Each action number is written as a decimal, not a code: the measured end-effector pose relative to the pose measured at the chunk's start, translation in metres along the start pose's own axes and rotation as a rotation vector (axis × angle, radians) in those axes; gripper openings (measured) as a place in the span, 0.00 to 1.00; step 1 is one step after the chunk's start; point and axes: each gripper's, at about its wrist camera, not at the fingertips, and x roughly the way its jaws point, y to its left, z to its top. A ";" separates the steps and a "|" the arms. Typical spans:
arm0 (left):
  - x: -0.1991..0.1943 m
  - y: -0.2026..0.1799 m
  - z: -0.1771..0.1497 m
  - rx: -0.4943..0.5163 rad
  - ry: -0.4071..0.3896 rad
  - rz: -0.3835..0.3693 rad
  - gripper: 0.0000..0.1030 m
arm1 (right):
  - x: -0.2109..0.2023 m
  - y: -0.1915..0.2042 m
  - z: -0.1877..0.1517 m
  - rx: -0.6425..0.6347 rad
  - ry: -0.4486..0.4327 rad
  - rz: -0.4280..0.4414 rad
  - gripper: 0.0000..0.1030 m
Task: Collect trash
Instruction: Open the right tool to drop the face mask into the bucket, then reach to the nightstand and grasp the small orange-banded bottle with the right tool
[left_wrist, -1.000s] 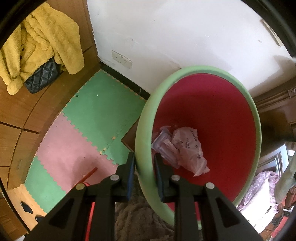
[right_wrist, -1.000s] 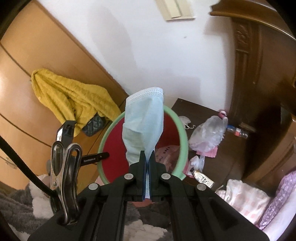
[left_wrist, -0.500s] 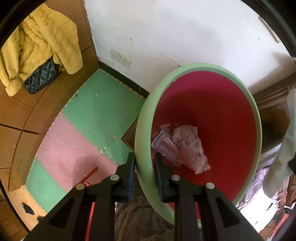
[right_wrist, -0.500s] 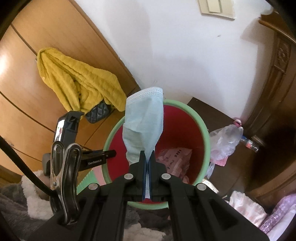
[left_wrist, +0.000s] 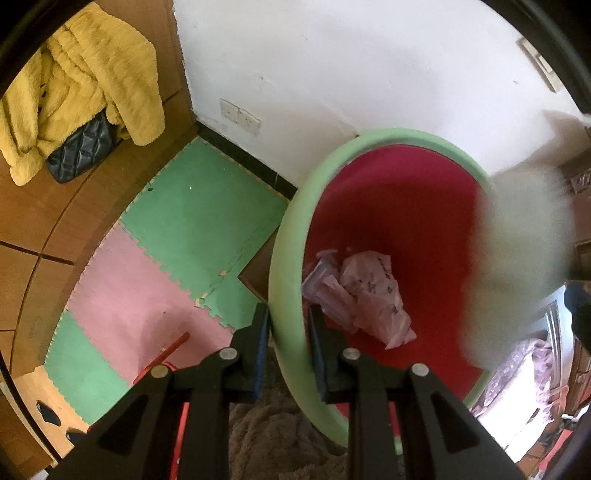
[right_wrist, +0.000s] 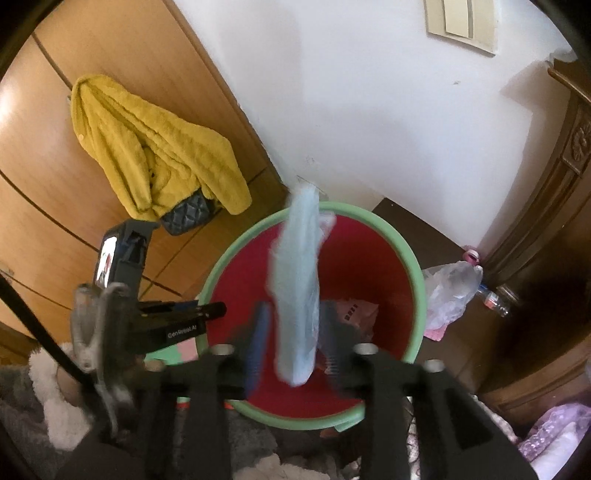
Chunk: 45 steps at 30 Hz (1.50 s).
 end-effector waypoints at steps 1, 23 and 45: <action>0.000 0.000 0.000 -0.004 -0.001 -0.002 0.21 | -0.001 0.001 -0.002 -0.008 -0.005 0.000 0.34; -0.002 -0.005 -0.004 0.009 -0.020 0.028 0.20 | -0.001 -0.004 -0.009 0.012 0.034 -0.017 0.41; -0.001 -0.011 -0.010 0.037 -0.025 0.055 0.21 | -0.065 -0.044 -0.025 0.171 -0.143 -0.178 0.56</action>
